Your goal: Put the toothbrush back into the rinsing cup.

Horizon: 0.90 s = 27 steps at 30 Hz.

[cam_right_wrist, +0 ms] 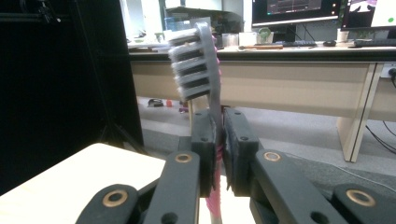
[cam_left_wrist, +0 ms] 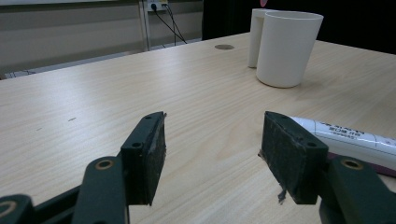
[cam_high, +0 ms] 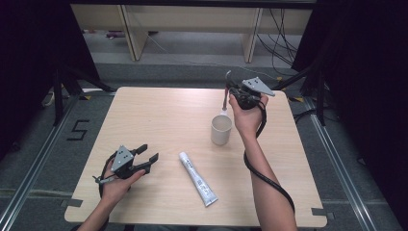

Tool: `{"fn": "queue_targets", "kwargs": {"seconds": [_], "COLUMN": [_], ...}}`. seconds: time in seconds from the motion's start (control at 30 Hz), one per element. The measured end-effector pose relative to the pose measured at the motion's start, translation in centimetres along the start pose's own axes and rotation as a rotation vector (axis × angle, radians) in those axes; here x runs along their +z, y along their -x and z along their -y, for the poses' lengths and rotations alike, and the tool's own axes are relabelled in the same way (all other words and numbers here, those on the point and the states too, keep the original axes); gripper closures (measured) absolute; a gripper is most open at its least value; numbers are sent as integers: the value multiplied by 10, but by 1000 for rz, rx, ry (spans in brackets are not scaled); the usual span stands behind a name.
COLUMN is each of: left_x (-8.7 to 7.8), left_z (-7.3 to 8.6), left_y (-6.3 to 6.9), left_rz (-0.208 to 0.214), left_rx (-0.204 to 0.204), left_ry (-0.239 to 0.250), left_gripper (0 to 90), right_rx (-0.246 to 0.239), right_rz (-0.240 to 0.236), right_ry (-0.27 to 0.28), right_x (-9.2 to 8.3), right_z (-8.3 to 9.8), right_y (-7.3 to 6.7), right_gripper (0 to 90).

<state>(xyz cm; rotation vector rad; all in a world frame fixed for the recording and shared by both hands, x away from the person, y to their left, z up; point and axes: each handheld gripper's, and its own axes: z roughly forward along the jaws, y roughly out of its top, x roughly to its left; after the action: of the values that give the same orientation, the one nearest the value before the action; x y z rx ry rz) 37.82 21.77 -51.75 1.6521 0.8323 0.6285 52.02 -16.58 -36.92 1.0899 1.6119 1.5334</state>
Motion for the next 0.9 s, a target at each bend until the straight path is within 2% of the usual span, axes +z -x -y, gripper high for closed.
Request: {"fn": "queue_targets", "kwargs": {"seconds": [0.47, 0.6, 0.9], "left_x": [1, 1, 1], "left_z": [0, 0, 0], "left_y": [0, 1, 1], "left_rz": [6, 7, 8], "left_rx": [1, 1, -2], "left_ry": [-5, -5, -3], "left_gripper": [398, 397, 396], "right_rx": [9, -5, 13], "right_rz": [8, 19, 15], "right_ry": [-18, -18, -29], "right_x": [6, 8, 9], "right_z": [5, 6, 10], "right_y": [3, 4, 5], "right_gripper": [840, 839, 839]}}
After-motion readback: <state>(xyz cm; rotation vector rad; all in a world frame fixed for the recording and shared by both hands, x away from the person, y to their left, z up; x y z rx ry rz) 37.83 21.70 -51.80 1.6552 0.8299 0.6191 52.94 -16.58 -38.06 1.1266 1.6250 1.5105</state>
